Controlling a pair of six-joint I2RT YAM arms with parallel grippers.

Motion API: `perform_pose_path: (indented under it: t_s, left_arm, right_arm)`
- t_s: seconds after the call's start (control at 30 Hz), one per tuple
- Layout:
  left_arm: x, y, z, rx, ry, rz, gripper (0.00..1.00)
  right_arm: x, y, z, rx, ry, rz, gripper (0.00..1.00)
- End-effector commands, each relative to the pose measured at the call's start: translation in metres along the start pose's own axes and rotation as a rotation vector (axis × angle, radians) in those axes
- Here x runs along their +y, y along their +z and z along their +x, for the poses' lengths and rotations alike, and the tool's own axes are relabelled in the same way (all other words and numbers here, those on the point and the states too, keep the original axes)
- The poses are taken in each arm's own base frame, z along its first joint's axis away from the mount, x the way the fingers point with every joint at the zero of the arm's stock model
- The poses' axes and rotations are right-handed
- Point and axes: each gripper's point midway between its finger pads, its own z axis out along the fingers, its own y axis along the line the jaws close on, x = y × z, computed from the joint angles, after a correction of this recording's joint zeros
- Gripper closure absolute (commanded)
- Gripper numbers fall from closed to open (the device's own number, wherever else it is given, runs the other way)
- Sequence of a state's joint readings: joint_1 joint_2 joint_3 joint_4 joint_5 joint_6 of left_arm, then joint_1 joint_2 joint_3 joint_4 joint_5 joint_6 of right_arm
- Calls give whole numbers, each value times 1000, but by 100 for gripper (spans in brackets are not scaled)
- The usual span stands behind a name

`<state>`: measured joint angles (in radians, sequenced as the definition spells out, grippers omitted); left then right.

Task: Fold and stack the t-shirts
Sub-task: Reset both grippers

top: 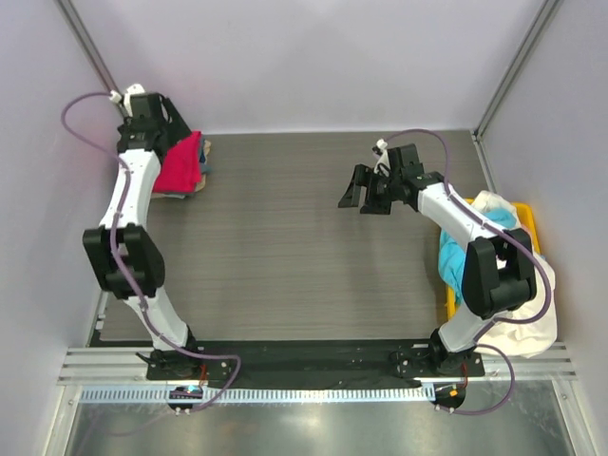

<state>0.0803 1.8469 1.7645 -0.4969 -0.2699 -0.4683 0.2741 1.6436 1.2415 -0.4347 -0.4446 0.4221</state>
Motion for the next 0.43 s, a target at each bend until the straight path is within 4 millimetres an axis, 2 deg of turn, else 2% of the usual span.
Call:
perform_pose_path:
  t_s: [0.0, 0.03, 0.07, 0.1, 0.13, 0.17, 0.2, 0.23, 0.27, 0.3, 0.33, 0.4]
  left_arm:
    - [-9, -85, -52, -152, -22, 76, 0]
    - [-3, -87, -34, -111, -23, 74, 0]
    - [-2, -96, -27, -100, -29, 92, 0]
    - [0, -124, -33, -129, -58, 133, 0]
    - [-1, -125, -3, -58, -44, 180, 0]
    - [1, -136, 3, -56, -44, 204, 0]
    - [5, -157, 2, -82, -50, 231, 0]
    - [12, -158, 30, -30, -45, 236, 0]
    - [15, -164, 38, -23, -44, 249, 0]
    - [18, -182, 40, -46, -50, 279, 0]
    - [24, -180, 63, -1, -48, 278, 0]
    - [21, -193, 81, 31, -45, 351, 0]
  right_arm:
    - [18, -5, -19, -49, -49, -47, 20]
    - [20, -6, -20, -51, -51, -58, 20]
    - [22, -6, -22, -62, -54, -69, 20]
    - [24, -5, -21, -65, -55, -80, 20]
    - [27, -7, -22, -78, -53, -92, 20]
    - [31, -6, -24, -93, -49, -111, 20]
    - [34, -8, -26, -102, -53, -119, 20]
    - [39, -12, -28, -116, -60, -131, 20]
    - [45, -14, -28, -129, -73, -145, 20]
    - [51, -17, -30, -147, -87, -153, 21]
    - [55, -20, -31, -161, -100, -153, 21]
    - [59, -31, -40, -229, -119, -106, 21]
